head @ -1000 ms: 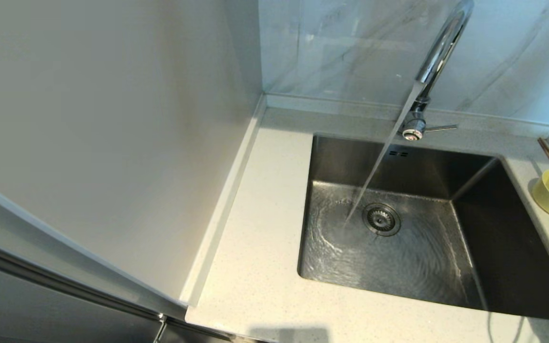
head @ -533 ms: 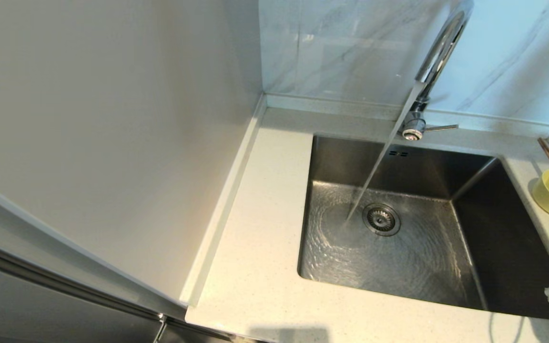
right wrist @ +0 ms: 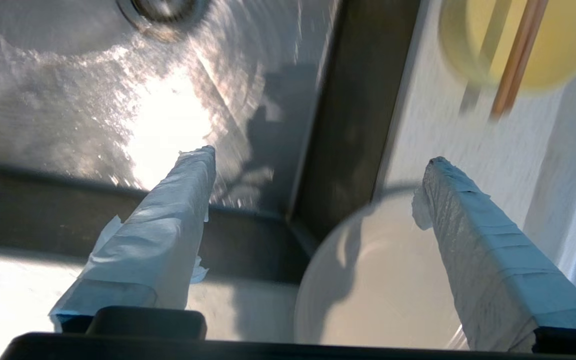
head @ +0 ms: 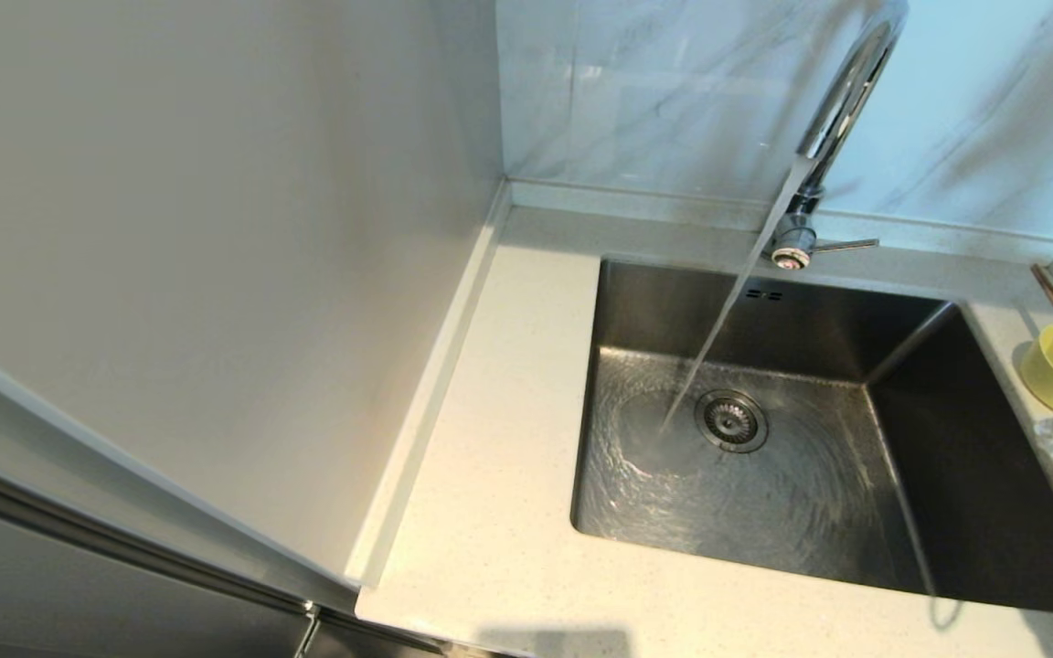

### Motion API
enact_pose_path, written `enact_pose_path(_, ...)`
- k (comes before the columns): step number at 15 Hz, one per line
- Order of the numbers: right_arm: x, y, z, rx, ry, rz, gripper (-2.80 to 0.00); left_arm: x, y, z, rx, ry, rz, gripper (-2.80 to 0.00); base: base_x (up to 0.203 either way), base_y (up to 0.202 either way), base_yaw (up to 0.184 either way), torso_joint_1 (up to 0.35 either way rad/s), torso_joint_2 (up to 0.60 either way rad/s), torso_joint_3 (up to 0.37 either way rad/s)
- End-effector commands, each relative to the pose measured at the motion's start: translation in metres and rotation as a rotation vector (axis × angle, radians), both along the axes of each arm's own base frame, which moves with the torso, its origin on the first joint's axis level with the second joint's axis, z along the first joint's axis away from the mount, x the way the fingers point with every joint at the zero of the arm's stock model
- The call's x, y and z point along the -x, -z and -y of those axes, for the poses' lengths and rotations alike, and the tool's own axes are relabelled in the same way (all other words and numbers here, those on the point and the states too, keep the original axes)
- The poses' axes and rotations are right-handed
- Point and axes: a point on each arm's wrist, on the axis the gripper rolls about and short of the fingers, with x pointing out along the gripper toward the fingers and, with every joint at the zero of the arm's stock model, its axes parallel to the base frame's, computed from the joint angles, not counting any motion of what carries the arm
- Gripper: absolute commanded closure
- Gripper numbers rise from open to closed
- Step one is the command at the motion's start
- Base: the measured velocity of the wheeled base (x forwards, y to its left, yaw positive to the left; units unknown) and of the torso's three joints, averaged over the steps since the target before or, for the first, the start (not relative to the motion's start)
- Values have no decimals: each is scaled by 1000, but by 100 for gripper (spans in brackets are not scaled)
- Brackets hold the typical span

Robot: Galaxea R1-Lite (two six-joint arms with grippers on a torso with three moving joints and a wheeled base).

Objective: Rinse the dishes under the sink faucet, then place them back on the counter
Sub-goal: Place the plate on the table, then pick up the chopsticks

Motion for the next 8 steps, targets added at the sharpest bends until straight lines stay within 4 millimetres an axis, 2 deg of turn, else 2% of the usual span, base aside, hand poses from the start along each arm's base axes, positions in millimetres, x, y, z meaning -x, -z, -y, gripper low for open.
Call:
enact_pose_path(1, -17, -21, 5, -10, -16, -10, -280, 0, 0, 0, 0, 0, 0, 0, 0, 0, 0, 0, 0, 0)
enact_pose_path(3, -47, -42, 14, -16, -31, -51, -280, 0, 0, 0, 0, 0, 0, 0, 0, 0, 0, 0, 0, 0)
enact_pose_path(4, -67, -45, 20, -8, -28, -79, -280, 0, 0, 0, 0, 1, 0, 0, 0, 0, 0, 0, 0, 0)
enact_pose_path(6, -99, -43, 32, 33, 13, -140, -280, 0, 0, 0, 0, 0, 0, 0, 0, 0, 0, 0, 0, 0)
enact_pose_path(8, -117, -38, 46, 54, 67, -175, -280, 0, 0, 0, -1, 0, 0, 0, 0, 0, 0, 0, 0, 0)
